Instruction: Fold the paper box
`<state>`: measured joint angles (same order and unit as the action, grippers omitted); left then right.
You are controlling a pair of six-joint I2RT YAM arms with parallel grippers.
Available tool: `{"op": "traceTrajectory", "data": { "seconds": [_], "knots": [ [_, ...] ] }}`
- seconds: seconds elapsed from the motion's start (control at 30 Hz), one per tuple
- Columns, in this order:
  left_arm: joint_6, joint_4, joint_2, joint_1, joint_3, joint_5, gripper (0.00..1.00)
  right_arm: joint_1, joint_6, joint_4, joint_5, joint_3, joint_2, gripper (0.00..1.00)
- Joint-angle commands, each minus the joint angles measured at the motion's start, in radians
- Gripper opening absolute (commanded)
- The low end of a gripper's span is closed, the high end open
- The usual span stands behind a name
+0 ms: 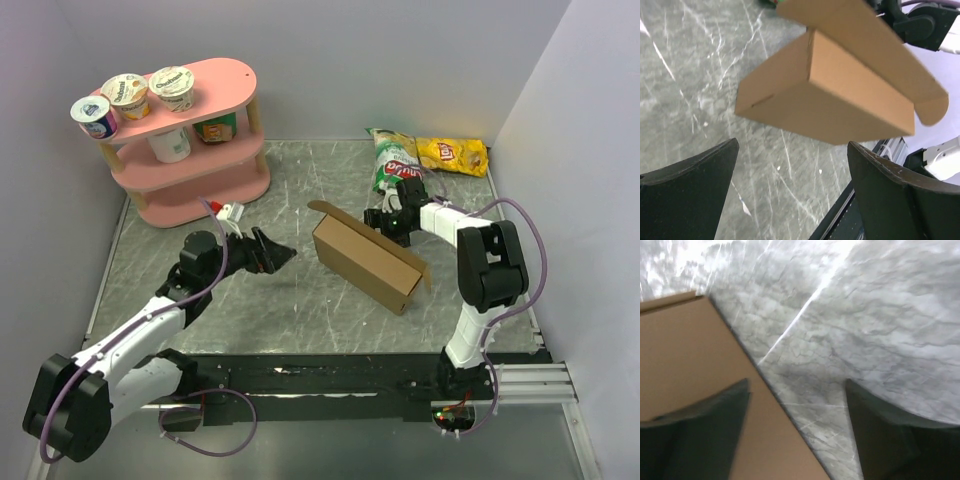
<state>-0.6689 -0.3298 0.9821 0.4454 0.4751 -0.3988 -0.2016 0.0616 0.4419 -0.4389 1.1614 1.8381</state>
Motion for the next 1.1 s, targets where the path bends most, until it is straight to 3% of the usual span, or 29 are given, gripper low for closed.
{"op": "traceTrajectory", "data": {
  "seconds": [0.0,0.33,0.43,0.77,1.07],
  "knots": [
    [0.034,-0.043,0.023,-0.007,0.089,-0.006,0.96,0.039,0.009,0.023,0.051,0.066,-0.074,0.90],
    [0.058,-0.057,0.084,-0.010,0.135,-0.052,0.96,0.166,-0.037,0.034,0.063,0.109,-0.382,0.94],
    [0.045,-0.081,0.138,-0.010,0.145,-0.069,0.96,0.165,-0.052,-0.041,-0.024,0.061,-0.477,0.98],
    [0.061,-0.035,0.144,-0.010,0.158,-0.054,0.96,0.151,-0.077,-0.105,-0.268,-0.029,-0.671,0.95],
    [0.043,-0.038,0.138,-0.010,0.161,-0.077,0.96,-0.019,-0.255,0.056,-0.092,0.007,-0.682,0.91]
  ]
}}
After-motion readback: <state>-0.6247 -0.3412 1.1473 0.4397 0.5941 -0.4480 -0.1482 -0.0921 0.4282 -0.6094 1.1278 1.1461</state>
